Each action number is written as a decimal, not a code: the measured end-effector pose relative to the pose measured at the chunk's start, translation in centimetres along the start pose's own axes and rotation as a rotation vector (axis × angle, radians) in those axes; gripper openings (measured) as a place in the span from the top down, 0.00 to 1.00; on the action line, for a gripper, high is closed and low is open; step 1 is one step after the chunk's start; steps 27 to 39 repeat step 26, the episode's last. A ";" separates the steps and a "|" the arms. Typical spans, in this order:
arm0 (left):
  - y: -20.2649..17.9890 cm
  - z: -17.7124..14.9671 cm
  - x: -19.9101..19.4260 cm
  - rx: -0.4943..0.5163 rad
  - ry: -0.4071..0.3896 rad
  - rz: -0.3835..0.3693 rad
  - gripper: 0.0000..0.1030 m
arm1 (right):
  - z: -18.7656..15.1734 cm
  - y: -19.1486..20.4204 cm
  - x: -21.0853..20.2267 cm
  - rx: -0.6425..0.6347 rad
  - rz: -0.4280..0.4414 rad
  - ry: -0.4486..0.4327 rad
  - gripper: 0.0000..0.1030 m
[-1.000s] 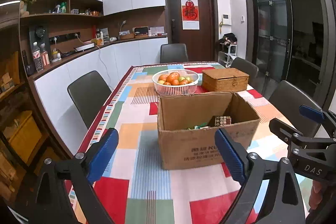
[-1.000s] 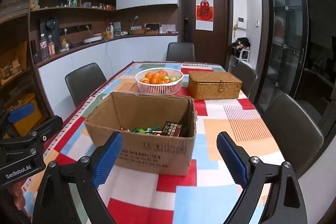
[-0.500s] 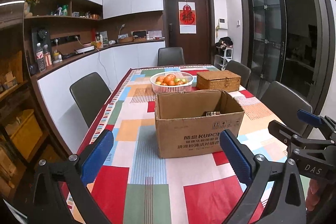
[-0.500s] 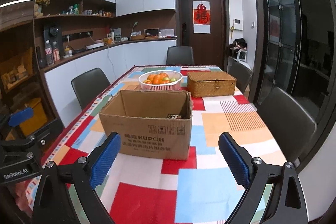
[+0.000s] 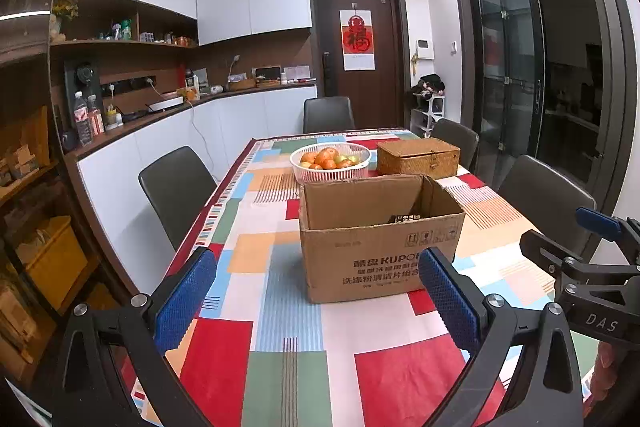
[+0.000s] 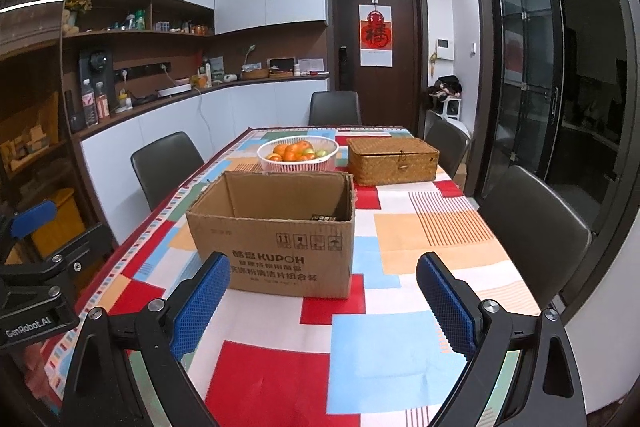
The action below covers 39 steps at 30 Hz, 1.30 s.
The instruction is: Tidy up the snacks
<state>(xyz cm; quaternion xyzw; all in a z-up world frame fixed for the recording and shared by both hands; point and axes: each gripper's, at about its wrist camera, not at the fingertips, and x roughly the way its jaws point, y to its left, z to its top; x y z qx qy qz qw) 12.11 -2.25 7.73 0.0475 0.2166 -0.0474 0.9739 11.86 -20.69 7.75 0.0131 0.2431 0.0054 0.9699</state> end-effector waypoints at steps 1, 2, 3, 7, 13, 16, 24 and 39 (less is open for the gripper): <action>0.0 0.0 0.0 -0.002 -0.001 0.002 0.00 | 0.0 0.0 0.0 -0.001 -0.001 -0.001 0.08; 0.0 0.0 0.0 -0.002 0.000 0.002 0.00 | -0.1 0.0 -0.1 -0.002 -0.001 -0.003 0.08; 0.0 -0.1 0.0 -0.002 0.002 0.003 0.00 | -0.1 0.0 -0.1 -0.003 -0.002 -0.003 0.08; 0.0 -0.1 0.1 -0.005 0.010 0.001 0.00 | -0.1 0.0 -0.3 -0.008 -0.004 -0.003 0.08; 0.0 -0.2 0.3 -0.010 0.015 -0.004 0.00 | -0.1 -0.1 -0.4 -0.006 -0.002 0.000 0.08; 0.0 -0.3 0.3 -0.012 0.017 -0.003 0.00 | -0.1 -0.1 -0.4 -0.007 -0.001 0.004 0.08; -0.2 -0.5 0.3 -0.013 0.021 -0.005 0.00 | 0.1 -0.1 -0.4 -0.010 -0.002 0.007 0.08; -0.2 -0.5 0.3 -0.015 0.021 -0.005 0.00 | 0.1 -0.1 -0.3 -0.008 -0.001 0.009 0.08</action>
